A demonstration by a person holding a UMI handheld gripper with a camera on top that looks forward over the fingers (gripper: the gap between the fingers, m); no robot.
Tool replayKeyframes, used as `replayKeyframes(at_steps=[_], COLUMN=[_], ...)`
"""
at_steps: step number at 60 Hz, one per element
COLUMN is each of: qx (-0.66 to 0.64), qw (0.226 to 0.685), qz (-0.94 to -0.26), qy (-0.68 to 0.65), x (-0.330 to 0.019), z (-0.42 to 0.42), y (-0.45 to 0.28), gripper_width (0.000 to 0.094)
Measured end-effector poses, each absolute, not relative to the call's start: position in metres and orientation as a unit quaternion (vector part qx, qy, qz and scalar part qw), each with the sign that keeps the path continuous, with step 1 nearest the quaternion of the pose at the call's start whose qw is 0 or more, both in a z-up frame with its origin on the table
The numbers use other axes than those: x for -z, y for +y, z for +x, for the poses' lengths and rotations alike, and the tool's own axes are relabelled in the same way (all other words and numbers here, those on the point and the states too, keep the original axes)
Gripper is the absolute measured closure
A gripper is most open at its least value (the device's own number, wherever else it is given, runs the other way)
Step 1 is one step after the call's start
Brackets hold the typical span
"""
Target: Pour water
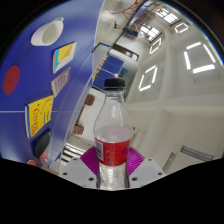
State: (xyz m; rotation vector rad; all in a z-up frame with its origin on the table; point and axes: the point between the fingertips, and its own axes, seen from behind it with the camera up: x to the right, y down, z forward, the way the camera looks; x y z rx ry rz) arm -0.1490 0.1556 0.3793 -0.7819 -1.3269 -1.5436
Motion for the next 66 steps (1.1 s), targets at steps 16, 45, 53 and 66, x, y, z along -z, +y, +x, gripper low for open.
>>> replayKeyframes(at_steps=[16, 45, 53, 66], qx=[0.624, 0.528, 0.335, 0.039], qw=[0.331, 0.473, 0.632, 0.689], qz=[-0.165, -0.405, -0.594, -0.713], qy=[-0.688, -0.577, -0.368, -0.124], x=[-0.267, -0.322, -0.389, -0.351], z=[-0.296, -0.278, -0.26, -0.234], y=[0.176, 0.182, 0.162, 0.165], gripper_width=[0.0623, 0.0622, 0.062, 0.0623])
